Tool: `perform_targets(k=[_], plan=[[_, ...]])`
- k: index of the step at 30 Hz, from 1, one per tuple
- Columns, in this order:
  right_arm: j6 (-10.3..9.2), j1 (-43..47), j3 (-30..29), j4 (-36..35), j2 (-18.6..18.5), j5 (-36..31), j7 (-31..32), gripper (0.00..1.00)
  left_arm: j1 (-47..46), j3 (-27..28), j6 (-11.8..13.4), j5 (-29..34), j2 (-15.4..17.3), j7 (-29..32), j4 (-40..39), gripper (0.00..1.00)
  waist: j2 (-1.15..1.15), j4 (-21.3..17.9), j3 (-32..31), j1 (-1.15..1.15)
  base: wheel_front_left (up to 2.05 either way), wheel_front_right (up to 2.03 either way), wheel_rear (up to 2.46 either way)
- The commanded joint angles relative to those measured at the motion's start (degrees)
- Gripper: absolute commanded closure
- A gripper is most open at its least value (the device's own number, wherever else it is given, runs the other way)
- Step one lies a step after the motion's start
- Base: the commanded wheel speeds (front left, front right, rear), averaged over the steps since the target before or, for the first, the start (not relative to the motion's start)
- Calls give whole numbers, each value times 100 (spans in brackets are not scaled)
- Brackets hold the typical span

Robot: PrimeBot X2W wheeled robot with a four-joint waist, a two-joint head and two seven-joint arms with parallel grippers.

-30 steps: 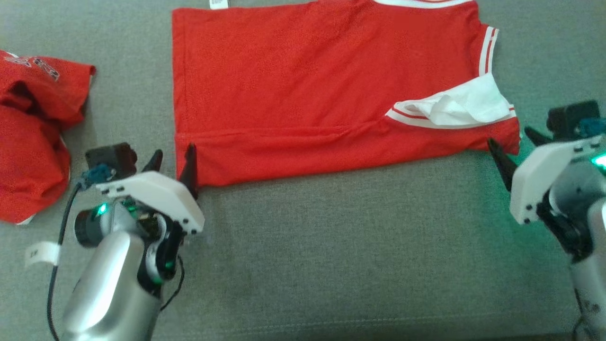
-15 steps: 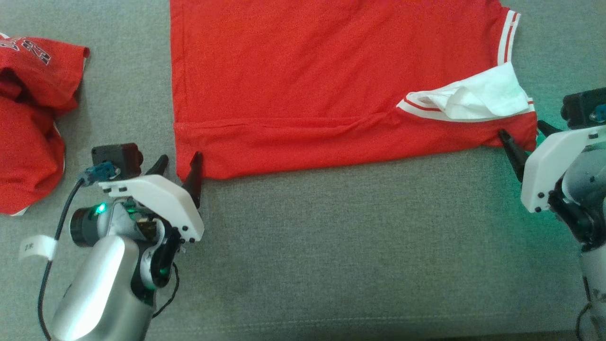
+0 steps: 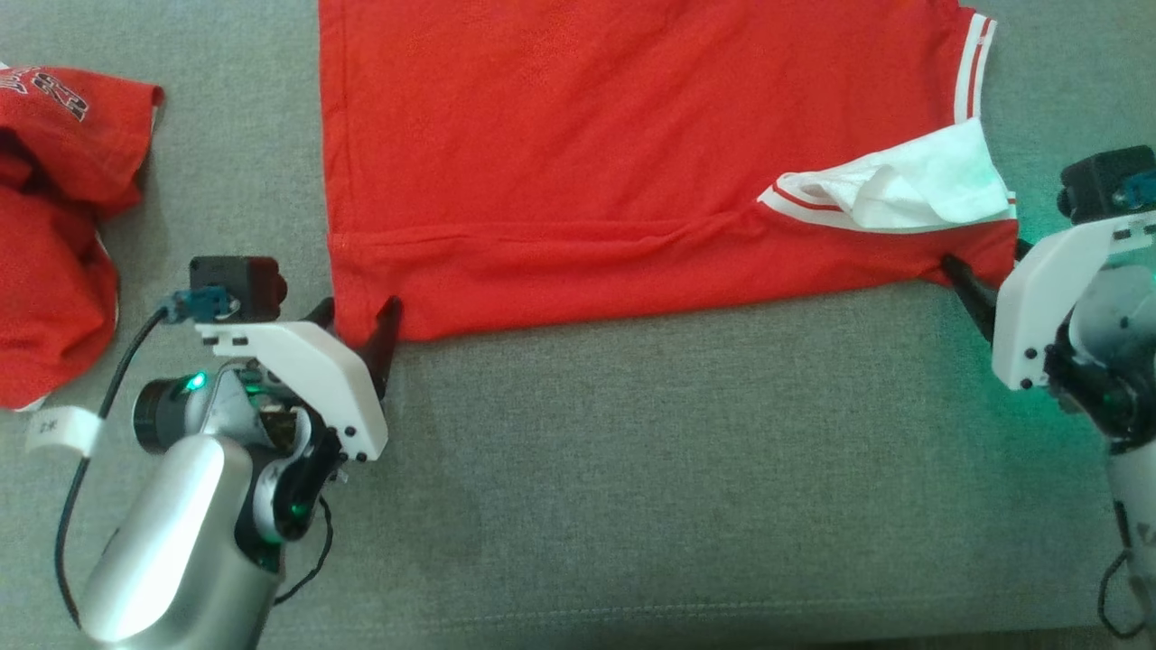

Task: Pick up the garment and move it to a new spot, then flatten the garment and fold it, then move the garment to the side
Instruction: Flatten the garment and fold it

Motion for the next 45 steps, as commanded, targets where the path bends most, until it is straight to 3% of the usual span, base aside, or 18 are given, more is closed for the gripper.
perform_targets(k=[1, 3, 4, 5, 6, 7, 17, 28, 34, 35, 36, 37, 39, 45], plan=[[43, -49, 143, -20, -69, 103, 149, 0, -104, 97, -59, -70, 185, 156, -138, 20, 0, 18, 10, 0, 0, 0, 0], [43, -74, 161, 50, -66, 174, 230, 0, -124, 61, -115, -126, 178, 231, -150, 87, 0, 36, 22, 0, 0, 0, 0], [43, -77, 171, 78, -64, 213, 265, 0, -140, 38, -155, -168, 155, 260, -145, 100, 0, 47, 25, 0, 0, 0, 0], [43, -73, 173, 102, -46, 285, 300, 29, -157, 15, -191, -193, 139, 275, -137, 100, 0, 56, 23, 0, 0, 0, 0], [43, -70, 161, 116, -25, 360, 323, 71, -173, 0, -222, -217, 123, 276, -128, 100, 0, 61, 17, 0, 0, 0, 0], [43, -68, 140, 127, -9, 420, 339, 100, -184, -11, -258, -249, 106, 275, -114, 100, 0, 62, 7, 0, 0, 0, 0], [43, 41, -76, -110, -109, 896, 565, 100, -44, 94, -469, -537, 197, 240, -167, 100, 0, -12, -294, 0, 0, 0, 0], [43, 1184, -347, -1338, -1177, 1575, 1565, 100, 1050, 75, -454, -735, 755, 665, -1455, 100, 0, 15, -580, 0, 0, 0, 0], [43, 1601, -368, -1684, -1213, 1527, 1689, 100, 1470, -166, -379, -727, 668, 705, -1480, 100, 0, -5, -512, 0, 0, 0, 0], [43, 1637, -342, -1712, -1209, 1495, 1676, 79, 1483, -193, -369, -705, 644, 680, -1453, 100, 0, -4, -508, 0, 0, 0, 0], [43, 1671, -323, -1743, -1213, 1474, 1664, 39, 1485, -193, -337, -675, 618, 632, -1422, 100, 0, -4, -504, 0, 0, 0, 0], [43, 1697, -312, -1772, -1222, 1465, 1652, 0, 1480, -196, -307, -636, 605, 592, -1393, 69, 0, -4, -501, 0, 0, 0, 0], [43, 1722, -341, -1829, -1268, 1458, 1614, 0, 1442, -161, -247, -559, 590, 483, -1359, 0, 0, 1, -489, 0, 0, 0, 0], [43, 1160, -681, -2192, -1429, 1638, 1364, 0, 1020, 127, -37, -262, 744, 246, -1516, 0, 0, -11, -314, 0, 0, 0, 0]])
